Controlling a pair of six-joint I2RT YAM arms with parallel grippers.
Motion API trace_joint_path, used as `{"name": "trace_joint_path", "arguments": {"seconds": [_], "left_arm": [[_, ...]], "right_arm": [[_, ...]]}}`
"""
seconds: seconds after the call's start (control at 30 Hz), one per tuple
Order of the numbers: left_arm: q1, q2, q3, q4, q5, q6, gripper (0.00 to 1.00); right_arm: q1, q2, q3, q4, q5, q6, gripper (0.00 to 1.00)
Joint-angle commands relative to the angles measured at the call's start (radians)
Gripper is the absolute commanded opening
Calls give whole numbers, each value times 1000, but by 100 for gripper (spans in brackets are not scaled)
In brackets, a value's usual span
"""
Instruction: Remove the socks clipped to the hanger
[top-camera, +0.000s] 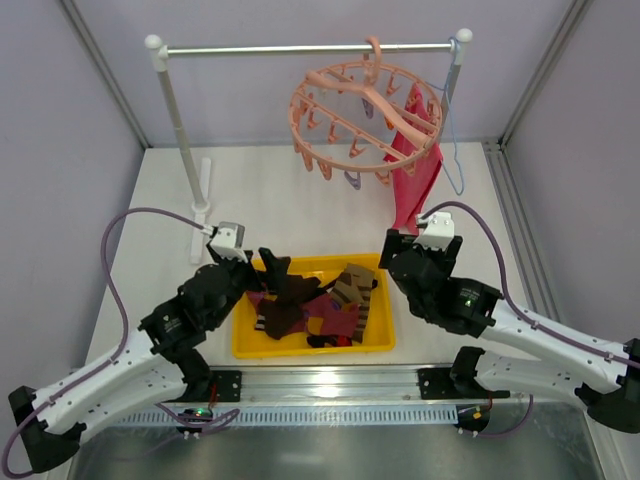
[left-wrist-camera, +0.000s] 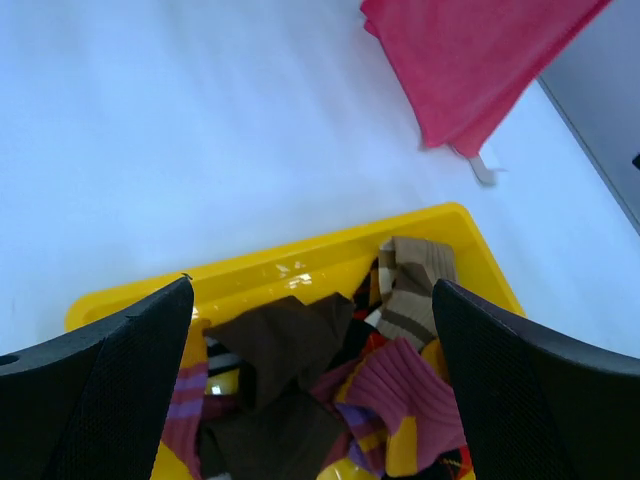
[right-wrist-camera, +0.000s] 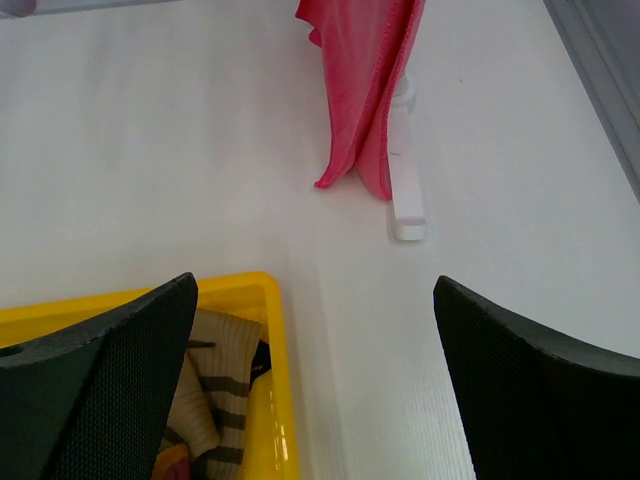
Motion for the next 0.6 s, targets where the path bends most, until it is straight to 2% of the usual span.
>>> {"name": "trace_joint_path", "arguments": {"seconds": [0.0,0.07,0.1,0.13,0.2,0.27,0.47,0.57], "left_arm": [[95,105,60,25,-4,42,100],[179,211,74,62,136,-2,100],[274,243,77,96,180,-24,100],[317,266,83,113,241,-42,100],[425,299,80,159,256,-87,100],[481,293,65,171,186,-105,100],[489,169,-10,165,-55,-135,99],[489,97,-46,167,-79,-92,100]], "right_arm": [[-58,-18,-54,124,-66,-5,100],[-93,-42,-85,163,-143,-22,100],[-129,-51,-114,190,-169,-25,100],[-146,-61,-125,198,-204,-28,100],[-195,-91,-163,219,-232,-36,100],[-224,-117,-194,227,-264,-42,100],[-288,-143,-225,249,-292,-57,100],[-292,-137,-226,256,-298,-62,100]]}}
